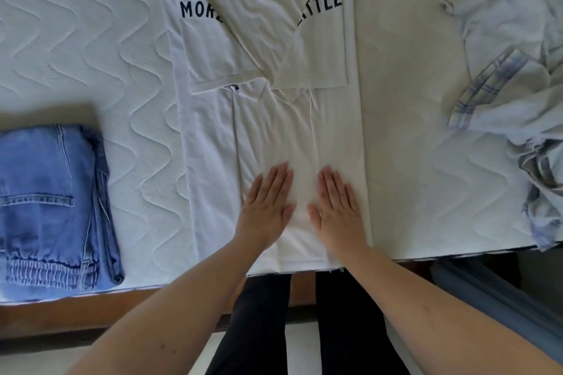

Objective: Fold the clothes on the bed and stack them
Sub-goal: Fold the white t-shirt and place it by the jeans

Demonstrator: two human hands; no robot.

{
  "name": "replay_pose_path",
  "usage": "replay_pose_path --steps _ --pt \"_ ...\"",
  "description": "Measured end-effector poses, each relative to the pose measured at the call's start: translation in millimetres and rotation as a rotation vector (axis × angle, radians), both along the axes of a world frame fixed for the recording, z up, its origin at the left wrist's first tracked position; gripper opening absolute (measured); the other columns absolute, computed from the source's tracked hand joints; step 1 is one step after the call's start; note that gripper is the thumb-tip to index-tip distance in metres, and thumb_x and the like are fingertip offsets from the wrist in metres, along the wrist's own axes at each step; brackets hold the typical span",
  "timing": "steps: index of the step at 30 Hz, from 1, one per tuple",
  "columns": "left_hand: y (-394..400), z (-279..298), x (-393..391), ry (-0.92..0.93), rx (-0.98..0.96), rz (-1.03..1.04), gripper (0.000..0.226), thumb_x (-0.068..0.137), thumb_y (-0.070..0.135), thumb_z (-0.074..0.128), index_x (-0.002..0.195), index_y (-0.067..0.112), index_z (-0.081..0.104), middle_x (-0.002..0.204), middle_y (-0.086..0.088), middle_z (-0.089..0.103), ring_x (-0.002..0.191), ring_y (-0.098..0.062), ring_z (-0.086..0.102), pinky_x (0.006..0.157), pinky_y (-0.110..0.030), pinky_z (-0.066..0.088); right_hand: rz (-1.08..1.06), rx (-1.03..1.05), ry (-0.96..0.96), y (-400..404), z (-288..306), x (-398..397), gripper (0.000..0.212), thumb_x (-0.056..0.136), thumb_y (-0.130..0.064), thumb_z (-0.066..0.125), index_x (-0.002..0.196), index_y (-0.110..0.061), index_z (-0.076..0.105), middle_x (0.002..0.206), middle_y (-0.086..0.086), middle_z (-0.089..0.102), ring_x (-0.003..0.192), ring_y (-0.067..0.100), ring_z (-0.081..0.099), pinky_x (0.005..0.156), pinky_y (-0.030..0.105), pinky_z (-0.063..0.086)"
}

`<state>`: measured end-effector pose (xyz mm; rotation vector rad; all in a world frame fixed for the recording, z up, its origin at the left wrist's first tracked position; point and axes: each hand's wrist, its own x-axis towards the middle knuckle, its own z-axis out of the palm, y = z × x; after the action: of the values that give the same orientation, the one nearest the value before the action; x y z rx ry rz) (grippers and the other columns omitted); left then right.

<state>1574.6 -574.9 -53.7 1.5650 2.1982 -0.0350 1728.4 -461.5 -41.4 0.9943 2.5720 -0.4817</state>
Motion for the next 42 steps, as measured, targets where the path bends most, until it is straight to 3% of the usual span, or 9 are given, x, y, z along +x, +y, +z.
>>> replay_pose_path --steps 12,19,21,24,27,29,33,38,42 --pt "-117 14 46 -0.091 -0.096 -0.114 0.063 0.103 0.040 0.027 0.157 0.011 0.013 0.166 -0.006 0.003 0.152 -0.021 0.007 0.122 -0.041 0.012 0.121 -0.210 -0.123 -69 20 70 0.069 0.102 -0.050 0.016 0.153 -0.017 -0.016 0.161 0.005 -0.024 0.148 0.016 -0.022 0.121 0.033 -0.006" --pt "-137 38 43 -0.274 -0.049 -0.201 0.052 0.104 0.031 0.033 0.154 0.018 0.030 0.162 -0.002 0.021 0.149 -0.019 0.021 0.122 -0.037 0.016 0.095 -0.211 0.051 -58 39 82 0.053 0.103 -0.035 0.036 0.151 -0.013 0.033 0.158 0.005 0.031 0.146 0.019 0.028 0.119 0.030 0.013" --pt "-139 49 29 -0.314 0.016 -0.057 0.048 0.101 0.023 0.047 0.149 0.021 0.040 0.157 -0.003 0.035 0.145 -0.023 0.032 0.119 -0.040 0.023 0.000 -0.165 0.115 -41 45 81 0.048 0.101 -0.028 0.043 0.146 -0.012 0.040 0.150 0.008 0.042 0.140 0.024 0.038 0.117 0.038 0.025" --pt "-138 55 8 -0.195 0.085 0.518 0.047 0.099 0.023 0.054 0.145 0.018 0.044 0.150 -0.008 0.043 0.138 -0.027 0.039 0.114 -0.047 0.033 -0.336 -0.089 0.127 -15 47 76 0.051 0.097 -0.026 0.053 0.144 -0.011 0.039 0.145 0.014 0.044 0.135 0.031 0.040 0.111 0.047 0.035" --pt "-135 50 -10 -0.235 -0.016 1.165 0.050 0.097 0.041 0.055 0.140 0.016 0.044 0.138 -0.012 0.047 0.125 -0.032 0.047 0.103 -0.048 0.043 -0.641 -0.241 0.028 6 41 68 0.051 0.092 -0.031 0.061 0.136 -0.011 0.045 0.132 0.015 0.049 0.122 0.033 0.048 0.102 0.044 0.041" --pt "-136 45 -18 -0.367 -0.080 1.383 0.048 0.094 0.045 0.058 0.127 0.010 0.053 0.120 -0.011 0.056 0.105 -0.032 0.057 0.088 -0.043 0.048 -0.704 -0.332 -0.080 12 36 63 0.046 0.091 -0.034 0.062 0.126 -0.007 0.054 0.123 0.017 0.051 0.115 0.036 0.051 0.097 0.043 0.045" --pt "-148 43 -21 -0.474 -0.137 1.311 0.033 0.095 0.040 0.058 0.108 0.010 0.060 0.092 -0.005 0.064 0.080 -0.028 0.060 0.063 -0.033 0.044 -0.811 -0.507 0.048 2 35 64 0.027 0.091 -0.031 0.062 0.105 -0.008 0.055 0.099 0.006 0.060 0.090 0.027 0.059 0.073 0.032 0.044" --pt "-164 55 -11 -0.532 -0.039 1.304 0.022 0.097 0.035 0.058 0.112 0.024 0.047 0.096 0.003 0.064 0.065 -0.018 0.070 0.050 -0.022 0.047 -0.903 -0.455 0.236 -14 42 85 0.027 0.093 -0.032 0.063 0.101 -0.015 0.045 0.085 -0.006 0.053 0.077 0.015 0.057 0.055 0.023 0.037" --pt "-173 63 1 -0.552 0.055 1.281 0.036 0.097 0.024 0.058 0.118 0.040 0.033 0.091 0.008 0.067 0.064 -0.016 0.070 0.052 -0.025 0.052 -0.878 -0.423 0.320 -19 46 102 0.030 0.095 -0.019 0.060 0.117 -0.019 0.039 0.098 -0.004 0.053 0.086 0.016 0.056 0.062 0.018 0.040"
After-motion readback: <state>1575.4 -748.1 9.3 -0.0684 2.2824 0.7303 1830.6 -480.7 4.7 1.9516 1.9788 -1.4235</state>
